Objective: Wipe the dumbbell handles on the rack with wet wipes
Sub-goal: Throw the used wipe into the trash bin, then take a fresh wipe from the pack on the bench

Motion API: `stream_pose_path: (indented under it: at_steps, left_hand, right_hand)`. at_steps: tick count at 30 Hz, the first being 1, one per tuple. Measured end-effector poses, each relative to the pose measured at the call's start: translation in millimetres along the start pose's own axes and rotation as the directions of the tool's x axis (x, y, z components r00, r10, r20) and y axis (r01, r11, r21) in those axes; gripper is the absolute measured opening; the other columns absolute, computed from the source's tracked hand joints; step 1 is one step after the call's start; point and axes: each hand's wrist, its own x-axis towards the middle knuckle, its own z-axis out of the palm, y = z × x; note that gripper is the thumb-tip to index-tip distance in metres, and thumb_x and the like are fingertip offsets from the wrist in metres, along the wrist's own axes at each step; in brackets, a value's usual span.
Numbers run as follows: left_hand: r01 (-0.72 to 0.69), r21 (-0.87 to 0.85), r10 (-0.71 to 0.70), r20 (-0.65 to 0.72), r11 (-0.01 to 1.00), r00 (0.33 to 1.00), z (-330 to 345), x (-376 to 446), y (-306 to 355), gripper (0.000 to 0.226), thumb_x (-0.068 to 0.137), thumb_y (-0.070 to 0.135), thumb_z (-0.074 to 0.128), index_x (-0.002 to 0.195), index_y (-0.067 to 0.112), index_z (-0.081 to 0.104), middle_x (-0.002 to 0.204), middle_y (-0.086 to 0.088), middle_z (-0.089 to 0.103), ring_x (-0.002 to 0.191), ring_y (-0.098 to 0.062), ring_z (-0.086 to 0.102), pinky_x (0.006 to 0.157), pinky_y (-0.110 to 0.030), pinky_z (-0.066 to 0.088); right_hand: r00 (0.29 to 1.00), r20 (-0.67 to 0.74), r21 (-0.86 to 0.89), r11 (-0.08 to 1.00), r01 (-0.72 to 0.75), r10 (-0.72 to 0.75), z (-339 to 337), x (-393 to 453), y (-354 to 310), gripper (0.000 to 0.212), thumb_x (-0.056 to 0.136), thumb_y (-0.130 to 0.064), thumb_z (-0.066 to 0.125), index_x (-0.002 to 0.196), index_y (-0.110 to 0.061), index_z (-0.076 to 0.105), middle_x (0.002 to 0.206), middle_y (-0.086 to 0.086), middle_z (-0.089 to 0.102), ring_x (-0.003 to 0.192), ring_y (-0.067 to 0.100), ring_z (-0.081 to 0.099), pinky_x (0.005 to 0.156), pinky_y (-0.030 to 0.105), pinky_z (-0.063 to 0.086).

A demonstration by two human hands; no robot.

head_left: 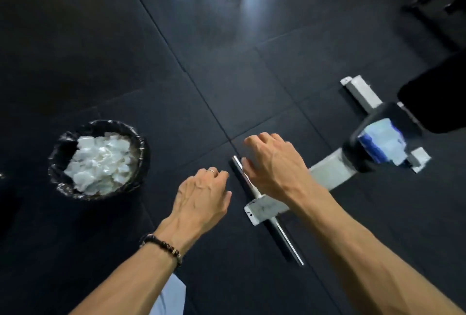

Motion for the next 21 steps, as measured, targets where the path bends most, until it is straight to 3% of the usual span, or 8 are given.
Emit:
stream_pose_path:
  at_steps: [6,10,16,21]
  left_hand:
    - [-0.213,-0.019,0.214,0.068,0.977,0.974,46,-3,183,0.032,0.094,0.035,0.050,0.120,0.018,0.057,0.107,0.002,0.058,0.102,-0.020,0.056,0.079,-0.037,0.051]
    - [-0.291,-0.025,0.292,0.112,0.956,0.950,75,13,271,0.041,0.095,0.041,0.049,0.129,0.020,0.053,0.117,0.002,0.057,0.110,-0.021,0.055,0.085,-0.036,0.050]
    - [-0.271,-0.014,0.269,0.178,0.962,0.947,109,87,342,0.036,0.096,0.044,0.046,0.121,0.020,0.053,0.115,0.005,0.055,0.110,-0.018,0.051,0.081,-0.034,0.045]
    - [-0.271,-0.030,0.272,0.154,0.962,0.950,138,181,384,0.038,0.095,0.042,0.048,0.125,0.020,0.054,0.115,0.004,0.056,0.112,-0.019,0.051,0.082,-0.034,0.044]
  right_hand:
    - [0.965,-0.019,0.087,0.962,-0.258,0.261,-25,-142,152,0.036,0.095,-0.039,0.048,0.123,-0.016,0.054,0.112,0.005,0.059,0.105,0.028,0.052,0.089,0.042,0.044]
    - [0.919,0.002,0.136,0.911,-0.390,0.393,-31,-192,241,0.042,0.095,-0.038,0.050,0.132,-0.018,0.052,0.119,0.004,0.059,0.111,0.027,0.053,0.092,0.043,0.046]
    - [0.874,0.069,0.203,0.851,-0.484,0.481,-24,-188,355,0.042,0.096,-0.036,0.049,0.135,-0.020,0.051,0.120,0.001,0.058,0.111,0.023,0.052,0.091,0.038,0.045]
    - [0.847,0.083,0.230,0.817,-0.529,0.525,0,-151,448,0.038,0.095,-0.033,0.050,0.130,-0.019,0.054,0.119,0.002,0.059,0.106,0.024,0.053,0.085,0.037,0.047]
